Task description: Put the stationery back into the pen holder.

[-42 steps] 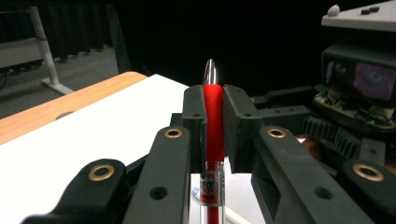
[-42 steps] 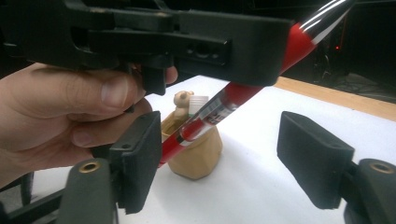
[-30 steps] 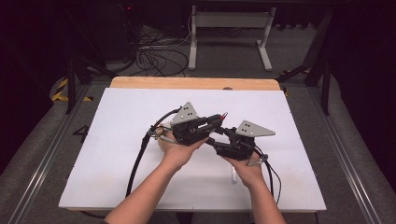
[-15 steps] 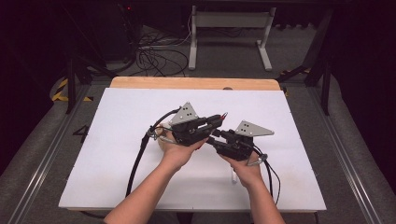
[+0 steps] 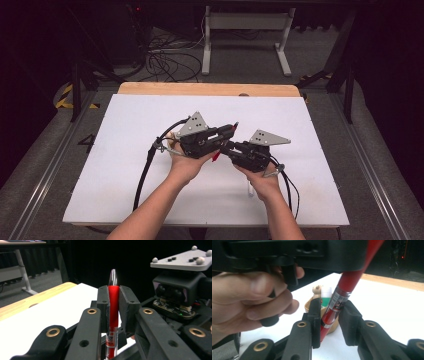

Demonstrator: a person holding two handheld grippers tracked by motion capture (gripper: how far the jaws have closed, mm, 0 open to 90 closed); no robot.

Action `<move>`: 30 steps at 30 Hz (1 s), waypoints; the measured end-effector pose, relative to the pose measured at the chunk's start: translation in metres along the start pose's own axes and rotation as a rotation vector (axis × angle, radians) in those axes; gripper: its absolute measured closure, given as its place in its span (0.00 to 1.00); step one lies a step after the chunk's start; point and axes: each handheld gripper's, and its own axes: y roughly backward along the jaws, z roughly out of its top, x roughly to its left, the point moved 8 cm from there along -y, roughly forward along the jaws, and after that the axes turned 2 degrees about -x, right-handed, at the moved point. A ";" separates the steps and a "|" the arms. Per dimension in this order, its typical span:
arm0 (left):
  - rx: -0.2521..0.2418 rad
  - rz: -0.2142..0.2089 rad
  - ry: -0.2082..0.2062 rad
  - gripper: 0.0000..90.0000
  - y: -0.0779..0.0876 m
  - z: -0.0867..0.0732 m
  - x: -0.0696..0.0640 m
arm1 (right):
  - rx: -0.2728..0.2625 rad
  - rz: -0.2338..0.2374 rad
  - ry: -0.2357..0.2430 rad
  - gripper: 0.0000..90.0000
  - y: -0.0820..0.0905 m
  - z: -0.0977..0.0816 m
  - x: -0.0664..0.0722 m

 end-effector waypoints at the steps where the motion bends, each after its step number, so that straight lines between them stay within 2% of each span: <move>1: 0.001 -0.001 -0.002 0.88 0.001 0.000 0.000 | 0.004 -0.006 -0.002 0.83 0.000 -0.001 -0.001; 3: 0.006 -0.010 0.007 0.87 0.003 0.000 -0.001 | 0.008 -0.012 -0.007 0.86 0.000 -0.001 -0.002; 7: 0.013 -0.012 -0.001 0.86 0.006 -0.001 -0.002 | 0.012 -0.026 -0.011 0.88 0.000 -0.003 -0.004; 11: 0.022 -0.011 0.000 0.85 0.010 -0.002 -0.002 | 0.018 -0.036 0.001 0.89 -0.001 -0.003 -0.005; 15: 0.028 0.000 -0.004 0.78 0.014 -0.004 -0.001 | 0.014 -0.050 0.001 0.89 0.000 -0.003 -0.006; 19: 0.055 0.018 -0.035 0.74 0.019 -0.008 -0.001 | 0.011 -0.063 0.008 0.89 0.000 -0.003 -0.007; 23: 0.104 0.057 -0.086 0.69 0.025 -0.014 -0.002 | 0.006 -0.068 0.022 0.89 0.000 -0.002 -0.007; 30: 0.128 0.065 -0.088 0.63 0.033 -0.023 -0.004 | 0.000 -0.079 0.047 0.89 -0.001 -0.001 -0.006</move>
